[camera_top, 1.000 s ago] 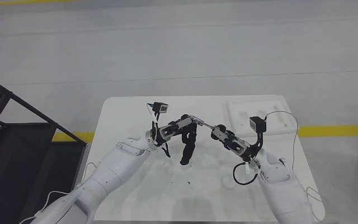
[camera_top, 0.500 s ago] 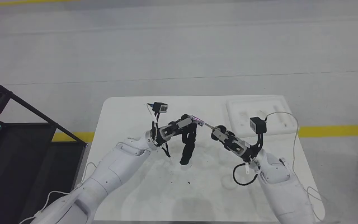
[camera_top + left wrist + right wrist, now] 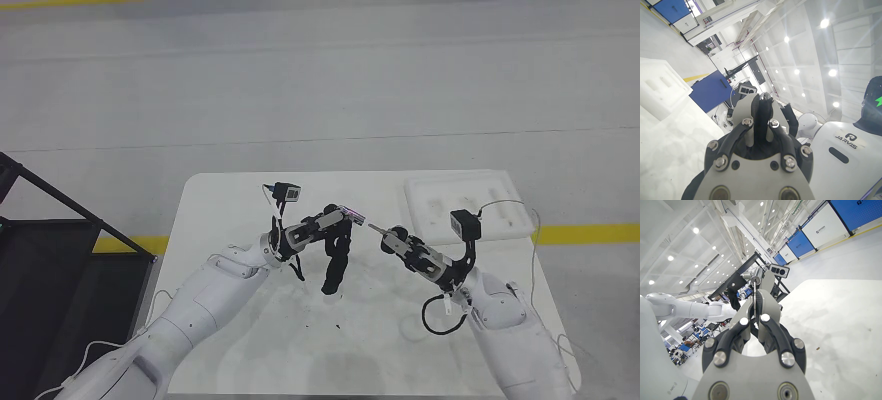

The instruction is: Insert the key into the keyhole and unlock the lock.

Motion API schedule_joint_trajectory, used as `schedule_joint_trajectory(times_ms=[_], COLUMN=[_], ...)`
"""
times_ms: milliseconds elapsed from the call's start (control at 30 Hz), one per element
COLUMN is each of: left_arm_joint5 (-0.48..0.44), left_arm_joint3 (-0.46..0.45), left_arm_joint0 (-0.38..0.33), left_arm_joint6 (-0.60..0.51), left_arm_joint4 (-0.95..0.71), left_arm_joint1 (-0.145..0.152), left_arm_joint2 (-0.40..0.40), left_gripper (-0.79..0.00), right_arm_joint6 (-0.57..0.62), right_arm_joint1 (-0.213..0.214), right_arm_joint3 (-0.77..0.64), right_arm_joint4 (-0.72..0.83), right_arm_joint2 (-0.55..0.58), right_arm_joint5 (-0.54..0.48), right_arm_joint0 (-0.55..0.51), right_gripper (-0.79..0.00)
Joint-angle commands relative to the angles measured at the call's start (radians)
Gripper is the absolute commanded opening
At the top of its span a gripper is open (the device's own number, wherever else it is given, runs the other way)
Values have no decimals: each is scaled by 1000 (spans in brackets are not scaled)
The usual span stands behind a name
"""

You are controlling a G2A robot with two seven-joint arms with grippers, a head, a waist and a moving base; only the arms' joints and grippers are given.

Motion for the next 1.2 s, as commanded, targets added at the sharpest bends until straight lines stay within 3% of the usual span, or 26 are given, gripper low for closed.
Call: schedule_joint_trajectory(times_ms=[0,1167], left_arm_joint5=[0,0], left_arm_joint3=[0,0], left_arm_joint0=[0,0], left_arm_joint6=[0,0], left_arm_joint4=[0,0], left_arm_joint1=[0,0], left_arm_joint2=[0,0], left_gripper=[-785,-785], right_arm_joint6=[4,-43], right_arm_joint1=[4,42], right_arm_joint3=[-5,-15], right_arm_joint4=[-4,-19], right_arm_joint2=[-1,-52], right_arm_joint5=[7,31], right_arm_joint0=[2,29], right_gripper=[-785,-785])
